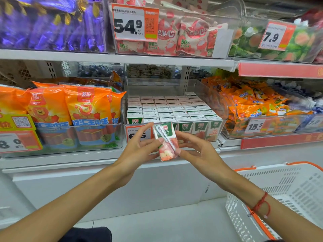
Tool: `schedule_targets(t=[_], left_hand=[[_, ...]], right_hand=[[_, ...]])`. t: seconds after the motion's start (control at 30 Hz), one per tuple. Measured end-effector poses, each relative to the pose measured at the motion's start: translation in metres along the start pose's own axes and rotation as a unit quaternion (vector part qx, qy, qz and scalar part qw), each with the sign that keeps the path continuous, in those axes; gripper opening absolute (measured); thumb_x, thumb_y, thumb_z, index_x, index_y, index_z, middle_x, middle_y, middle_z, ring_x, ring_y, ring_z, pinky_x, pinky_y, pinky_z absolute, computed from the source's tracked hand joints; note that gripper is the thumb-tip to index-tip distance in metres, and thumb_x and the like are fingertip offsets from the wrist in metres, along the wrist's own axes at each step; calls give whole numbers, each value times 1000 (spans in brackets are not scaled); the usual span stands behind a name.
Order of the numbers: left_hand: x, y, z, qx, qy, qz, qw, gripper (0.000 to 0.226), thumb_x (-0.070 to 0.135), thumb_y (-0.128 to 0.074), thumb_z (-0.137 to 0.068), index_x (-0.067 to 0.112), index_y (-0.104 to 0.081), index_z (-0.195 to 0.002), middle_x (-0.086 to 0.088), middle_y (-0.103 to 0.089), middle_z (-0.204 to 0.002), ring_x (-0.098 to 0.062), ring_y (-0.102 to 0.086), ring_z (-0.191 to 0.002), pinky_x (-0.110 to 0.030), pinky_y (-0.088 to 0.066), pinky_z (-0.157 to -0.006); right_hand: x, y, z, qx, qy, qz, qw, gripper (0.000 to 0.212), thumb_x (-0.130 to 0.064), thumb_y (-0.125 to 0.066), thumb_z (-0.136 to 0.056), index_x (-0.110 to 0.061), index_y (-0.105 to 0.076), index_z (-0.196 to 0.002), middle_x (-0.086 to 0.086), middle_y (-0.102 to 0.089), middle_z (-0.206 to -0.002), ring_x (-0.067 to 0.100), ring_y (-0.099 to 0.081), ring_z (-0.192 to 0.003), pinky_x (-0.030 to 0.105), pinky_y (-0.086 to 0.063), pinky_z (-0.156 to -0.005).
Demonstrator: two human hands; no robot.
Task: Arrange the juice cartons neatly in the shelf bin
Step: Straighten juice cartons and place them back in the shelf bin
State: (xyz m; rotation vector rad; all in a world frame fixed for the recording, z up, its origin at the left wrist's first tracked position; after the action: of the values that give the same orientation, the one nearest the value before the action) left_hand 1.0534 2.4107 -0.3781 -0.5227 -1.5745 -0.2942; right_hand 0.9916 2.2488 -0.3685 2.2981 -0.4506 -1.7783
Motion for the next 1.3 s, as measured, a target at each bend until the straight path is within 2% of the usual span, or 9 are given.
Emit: schedule_targets(t=[0.2, 0.3, 0.5, 0.73, 0.9, 1.0, 1.1, 1.2, 1.3], left_hand=[[-5, 5, 0, 26, 94, 49, 994, 33, 29, -64, -92, 29, -58, -125, -3, -76, -101, -18, -74, -91, -20, -59, -69], [-10, 7, 1, 32, 160, 53, 985, 27, 39, -69, -87, 25, -66, -111, -5, -77, -96, -15, -74, -86, -23, -59, -64], [-19, 7, 4, 59, 233, 27, 970, 52, 51, -75, -77, 19, -61, -116, -12, -73, -99, -12, -73, -68, -27, -57, -55], [-11, 6, 0, 56, 168, 24, 984, 36, 36, -69, -88, 24, -59, -120, -5, -76, -100, -14, -75, -80, -23, -58, -61], [-1, -1, 1, 51, 68, -36, 996, 23, 33, -66, -91, 40, -60, -112, 9, -77, -89, -8, -74, -81, -17, -57, -60], [0, -4, 2, 85, 37, -52, 994, 18, 29, -65, -92, 41, -63, -104, 14, -75, -84, -1, -72, -76, -17, -57, -61], [1, -10, 4, 90, 54, -49, 993, 26, 45, -58, -93, 35, -61, -117, 12, -71, -102, -3, -72, -82, -19, -58, -63], [-2, -16, 6, 49, 99, -43, 993, 35, 57, -62, -81, 36, -63, -110, 12, -70, -106, -8, -69, -93, -22, -58, -70], [-3, -13, 6, 22, 119, -5, 993, 37, 46, -64, -86, 27, -65, -117, 4, -75, -103, -13, -72, -95, -26, -58, -84]], right_hand=[[-3, -1, 1, 2, -10, -29, 1000, 33, -26, -67, -89, -32, -64, -121, -29, -69, -107, -7, -63, -102, 8, -48, -82], [-2, 0, 1, 37, -31, -33, 998, 23, -39, -66, -83, -32, -73, -104, -22, -73, -95, -6, -67, -89, 11, -51, -78], [4, 0, 2, 56, -89, -35, 994, 20, -44, -64, -86, -30, -75, -77, -8, -73, -68, 3, -68, -65, 13, -54, -62], [5, -3, 2, -13, -159, -126, 979, 31, -39, -61, -91, -27, -68, -118, -2, -73, -106, 16, -73, -85, 22, -59, -75], [5, -5, 3, -28, -191, -168, 967, 30, -29, -69, -87, -17, -70, -115, 2, -76, -99, 13, -72, -94, 18, -57, -76], [4, -1, 1, 48, -149, -109, 982, 35, -23, -80, -76, -23, -72, -110, -6, -77, -88, 7, -72, -83, 15, -54, -70], [-6, 1, 2, 113, -40, 77, 990, 38, -25, -87, -66, -40, -68, -95, -18, -71, -84, -1, -67, -77, 14, -52, -65], [-14, -8, 6, 123, 67, 234, 962, 52, -26, -87, -67, -35, -66, -113, -17, -64, -97, 0, -61, -84, 13, -50, -72], [-10, -13, 5, 77, 85, 244, 963, 57, -25, -87, -69, -27, -63, -121, -10, -59, -103, 3, -58, -89, 12, -47, -77]])
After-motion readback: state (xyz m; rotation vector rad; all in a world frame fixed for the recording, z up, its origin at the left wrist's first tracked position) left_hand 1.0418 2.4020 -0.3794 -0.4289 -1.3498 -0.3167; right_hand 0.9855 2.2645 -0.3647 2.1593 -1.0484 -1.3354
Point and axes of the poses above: each hand's wrist, its own z-axis away from the middle knuckle, its own y-axis out of the back of the hand, x = y × z, the point moved 4 cm from there along -z, towards the middle knuckle
